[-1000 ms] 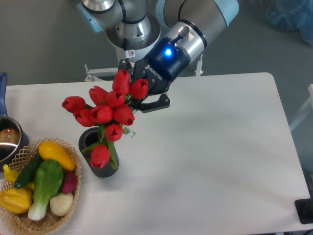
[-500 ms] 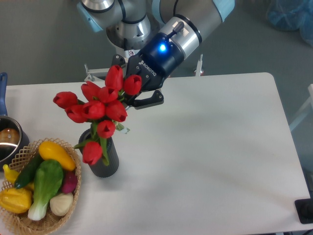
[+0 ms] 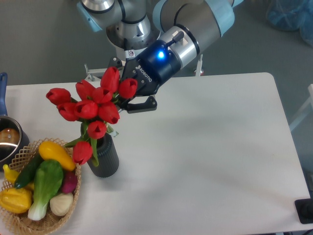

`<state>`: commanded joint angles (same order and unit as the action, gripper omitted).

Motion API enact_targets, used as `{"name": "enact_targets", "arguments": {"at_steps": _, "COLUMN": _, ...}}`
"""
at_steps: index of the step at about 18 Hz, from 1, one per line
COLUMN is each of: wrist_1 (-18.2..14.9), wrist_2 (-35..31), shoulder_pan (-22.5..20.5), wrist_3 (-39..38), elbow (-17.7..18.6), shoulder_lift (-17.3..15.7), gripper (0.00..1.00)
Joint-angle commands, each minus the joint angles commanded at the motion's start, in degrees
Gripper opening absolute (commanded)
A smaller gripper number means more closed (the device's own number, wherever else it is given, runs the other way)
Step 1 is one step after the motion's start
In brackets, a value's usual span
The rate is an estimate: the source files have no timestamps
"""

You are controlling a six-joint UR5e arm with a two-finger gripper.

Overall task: Insert the flowers into the vase
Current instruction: 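Push the tulip stems deeper into the vase, tilting the bunch upright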

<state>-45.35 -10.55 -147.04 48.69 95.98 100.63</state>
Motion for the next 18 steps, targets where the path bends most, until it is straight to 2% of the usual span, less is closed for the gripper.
{"name": "enact_targets", "arguments": {"at_steps": 6, "wrist_1": 0.0, "wrist_2": 3.3, "shoulder_pan": 1.2, "wrist_3": 0.0, "elbow": 0.2, "shoulder_lift": 0.2, "gripper": 0.01}}
{"name": "enact_targets", "arguments": {"at_steps": 18, "wrist_1": 0.0, "wrist_2": 3.6, "shoulder_pan": 2.5, "wrist_3": 1.4, "elbow": 1.3, "shoulder_lift": 1.6, "gripper": 0.03}}
